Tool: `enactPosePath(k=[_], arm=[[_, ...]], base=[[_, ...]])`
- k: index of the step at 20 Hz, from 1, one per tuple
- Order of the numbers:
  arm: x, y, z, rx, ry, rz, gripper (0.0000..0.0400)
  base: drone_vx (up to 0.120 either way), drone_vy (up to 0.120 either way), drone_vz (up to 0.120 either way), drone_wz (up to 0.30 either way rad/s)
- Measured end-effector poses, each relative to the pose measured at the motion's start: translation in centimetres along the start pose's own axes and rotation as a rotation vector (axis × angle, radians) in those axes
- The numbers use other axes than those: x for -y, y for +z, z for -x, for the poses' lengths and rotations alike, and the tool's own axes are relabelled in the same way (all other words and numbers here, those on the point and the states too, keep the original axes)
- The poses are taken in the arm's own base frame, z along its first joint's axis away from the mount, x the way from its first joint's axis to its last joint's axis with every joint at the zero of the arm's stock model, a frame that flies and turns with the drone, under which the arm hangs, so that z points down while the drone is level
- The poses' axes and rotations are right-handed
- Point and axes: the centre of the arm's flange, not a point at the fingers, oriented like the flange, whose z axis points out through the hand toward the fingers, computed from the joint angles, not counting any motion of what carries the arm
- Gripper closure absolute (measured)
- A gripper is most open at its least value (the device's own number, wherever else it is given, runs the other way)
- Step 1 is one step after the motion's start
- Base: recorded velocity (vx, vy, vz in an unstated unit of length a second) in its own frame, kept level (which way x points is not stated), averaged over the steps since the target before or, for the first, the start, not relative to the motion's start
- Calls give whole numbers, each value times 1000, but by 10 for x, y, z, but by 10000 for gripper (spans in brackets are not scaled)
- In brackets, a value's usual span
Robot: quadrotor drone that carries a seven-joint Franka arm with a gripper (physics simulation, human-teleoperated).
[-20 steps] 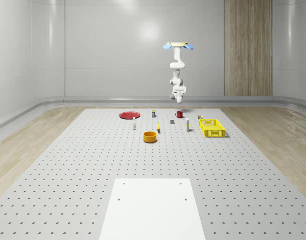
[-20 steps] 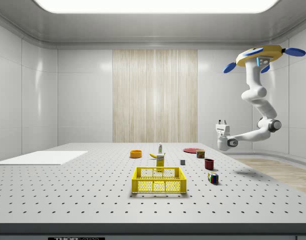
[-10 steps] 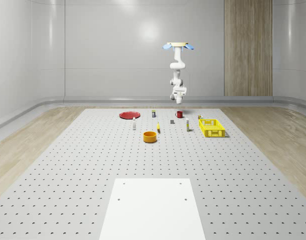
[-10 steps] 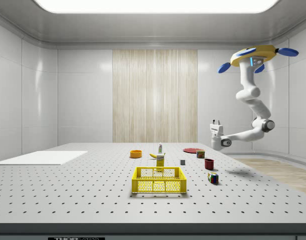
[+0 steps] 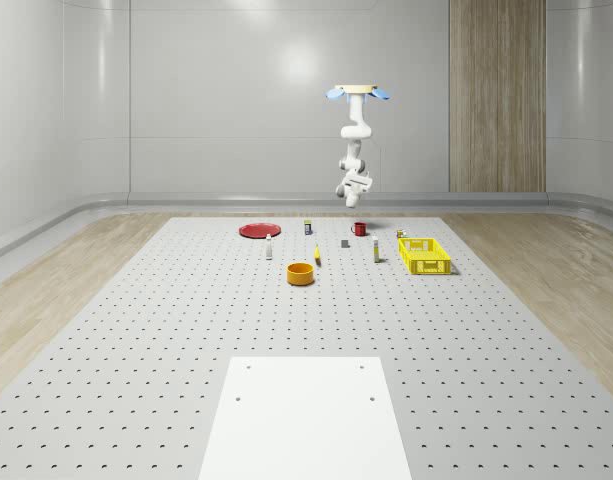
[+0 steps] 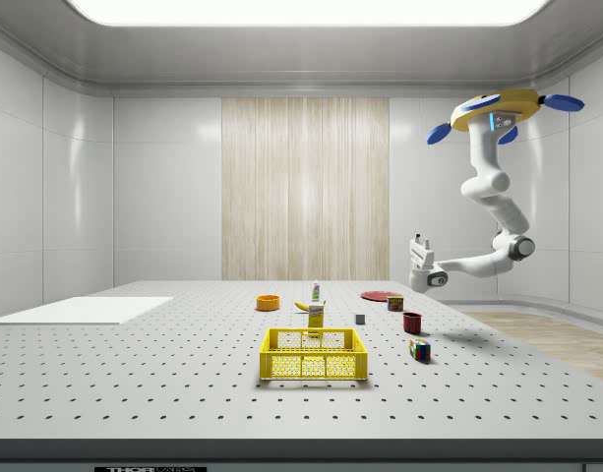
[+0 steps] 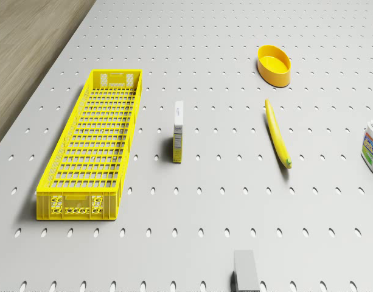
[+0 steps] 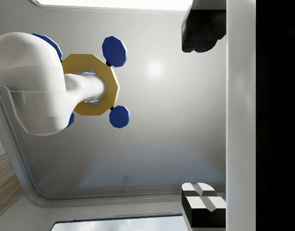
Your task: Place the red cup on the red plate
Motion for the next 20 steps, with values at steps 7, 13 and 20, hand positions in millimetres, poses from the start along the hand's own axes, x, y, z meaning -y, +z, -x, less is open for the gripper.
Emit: enactPosePath(k=[7,13,20], arm=[[45,25,47,-506,-15,502,0],[67,115,71,-1212,-34,1212,0],[42,177,47,-1731,-54,1735,0]], base=[[0,0,-114,0],[0,0,-120,0],[0,0,-120,0]])
